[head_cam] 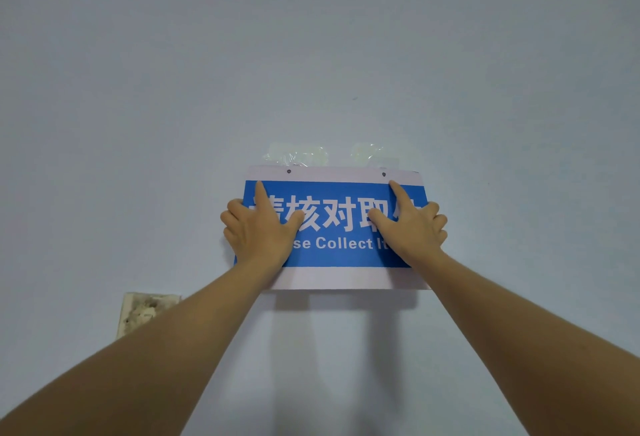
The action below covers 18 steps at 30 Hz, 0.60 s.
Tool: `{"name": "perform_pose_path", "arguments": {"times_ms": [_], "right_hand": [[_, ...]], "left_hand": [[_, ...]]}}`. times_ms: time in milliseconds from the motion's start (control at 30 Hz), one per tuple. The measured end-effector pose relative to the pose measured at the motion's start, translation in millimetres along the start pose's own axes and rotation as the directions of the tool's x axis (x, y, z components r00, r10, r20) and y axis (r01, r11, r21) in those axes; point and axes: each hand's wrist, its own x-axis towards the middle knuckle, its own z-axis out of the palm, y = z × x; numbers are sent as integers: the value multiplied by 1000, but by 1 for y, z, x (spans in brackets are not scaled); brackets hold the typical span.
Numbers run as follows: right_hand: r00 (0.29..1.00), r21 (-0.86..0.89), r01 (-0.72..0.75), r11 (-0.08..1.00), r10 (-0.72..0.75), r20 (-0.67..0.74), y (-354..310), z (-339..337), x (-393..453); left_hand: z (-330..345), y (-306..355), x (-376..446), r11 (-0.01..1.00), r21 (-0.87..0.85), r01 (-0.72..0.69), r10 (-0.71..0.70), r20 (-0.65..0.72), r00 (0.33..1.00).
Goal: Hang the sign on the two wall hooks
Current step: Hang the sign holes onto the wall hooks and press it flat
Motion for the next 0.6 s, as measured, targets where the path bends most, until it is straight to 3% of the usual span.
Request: {"name": "perform_pose_path", "arguments": {"times_ms": [600], "right_hand": [[994, 61, -26, 998, 19, 112, 11, 1, -6]], "left_hand": [[-6, -2, -14, 999, 43, -12, 12, -10, 1000]]}}
